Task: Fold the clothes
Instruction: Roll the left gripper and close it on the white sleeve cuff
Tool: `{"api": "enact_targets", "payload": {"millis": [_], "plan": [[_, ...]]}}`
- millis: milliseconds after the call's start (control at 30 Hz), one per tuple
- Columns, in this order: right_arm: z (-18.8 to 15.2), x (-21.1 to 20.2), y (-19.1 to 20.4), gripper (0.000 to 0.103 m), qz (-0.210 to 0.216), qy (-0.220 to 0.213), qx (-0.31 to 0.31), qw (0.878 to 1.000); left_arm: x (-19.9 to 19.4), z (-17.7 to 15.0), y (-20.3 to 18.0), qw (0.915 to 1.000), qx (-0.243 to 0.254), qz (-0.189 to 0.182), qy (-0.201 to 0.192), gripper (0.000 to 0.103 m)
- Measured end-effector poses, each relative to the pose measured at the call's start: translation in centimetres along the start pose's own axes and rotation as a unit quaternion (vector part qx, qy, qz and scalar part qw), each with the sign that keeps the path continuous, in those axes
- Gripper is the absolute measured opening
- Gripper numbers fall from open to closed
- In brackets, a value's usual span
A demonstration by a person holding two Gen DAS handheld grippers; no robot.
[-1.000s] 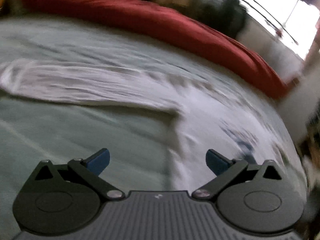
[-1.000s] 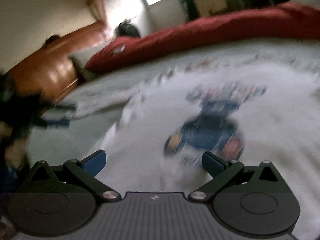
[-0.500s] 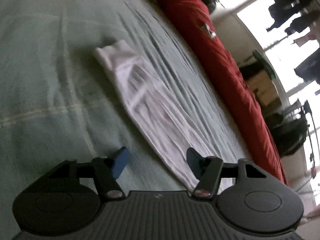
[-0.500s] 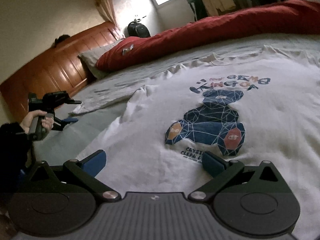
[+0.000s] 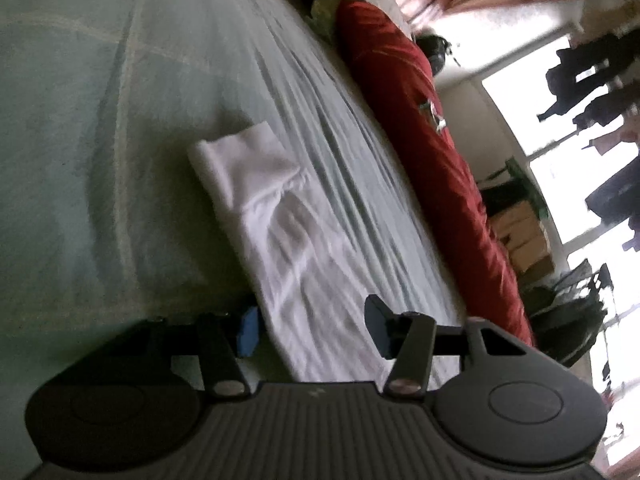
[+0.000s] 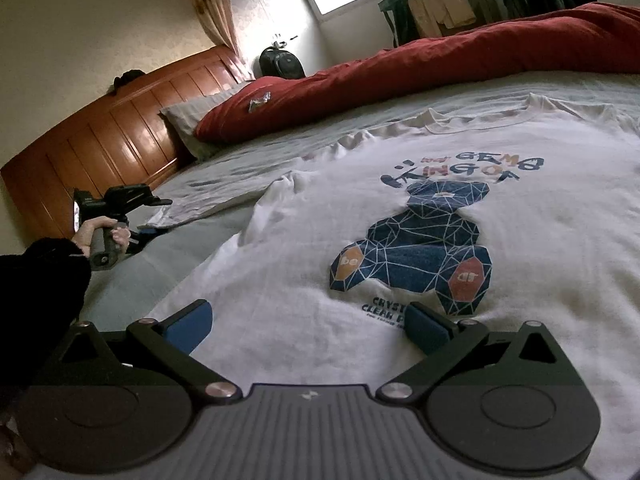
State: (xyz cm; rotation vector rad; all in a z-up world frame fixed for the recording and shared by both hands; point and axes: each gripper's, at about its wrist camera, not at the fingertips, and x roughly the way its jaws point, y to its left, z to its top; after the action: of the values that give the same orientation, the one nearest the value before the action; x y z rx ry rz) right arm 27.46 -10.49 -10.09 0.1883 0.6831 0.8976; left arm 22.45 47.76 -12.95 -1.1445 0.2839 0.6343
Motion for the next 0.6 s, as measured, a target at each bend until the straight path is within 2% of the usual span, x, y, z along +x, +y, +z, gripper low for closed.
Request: {"api": "enact_targets", "payload": {"millis": [67, 133, 233, 300, 333, 400, 600], "plan": [[0.0, 0.0, 0.0, 0.103, 0.001, -0.001, 0.000, 1.000, 0.2, 0.1, 0.0, 1.0000, 0.000, -0.001, -0.003, 0.053], [0.0, 0.0, -0.1, 0.103, 0.001, -0.002, 0.001, 1.000, 0.1, 0.0, 0.1, 0.9999, 0.012, 0.000, -0.003, 0.043], [0.0, 0.0, -0.1, 0.103, 0.002, -0.003, 0.001, 1.000, 0.0, 0.0, 0.6, 0.9998, 0.021, -0.001, -0.002, 0.039], [0.0, 0.0, -0.1, 0.103, 0.002, -0.003, 0.002, 1.000, 0.7, 0.6, 1.4, 1.0000, 0.002, -0.004, 0.001, 0.013], [0.0, 0.0, -0.1, 0.103, 0.002, -0.003, 0.002, 1.000, 1.1, 0.9, 1.7, 0.9999, -0.009, -0.006, 0.003, 0.009], [0.0, 0.1, 0.0, 0.103, 0.001, -0.003, -0.001, 1.000, 1.8, 1.6, 2.4, 0.9995, -0.029, -0.009, 0.007, 0.009], [0.0, 0.2, 0.0, 0.103, 0.000, -0.004, -0.002, 1.000, 1.9, 1.6, 1.2, 0.9999, 0.007, 0.010, 0.011, 0.008]]}}
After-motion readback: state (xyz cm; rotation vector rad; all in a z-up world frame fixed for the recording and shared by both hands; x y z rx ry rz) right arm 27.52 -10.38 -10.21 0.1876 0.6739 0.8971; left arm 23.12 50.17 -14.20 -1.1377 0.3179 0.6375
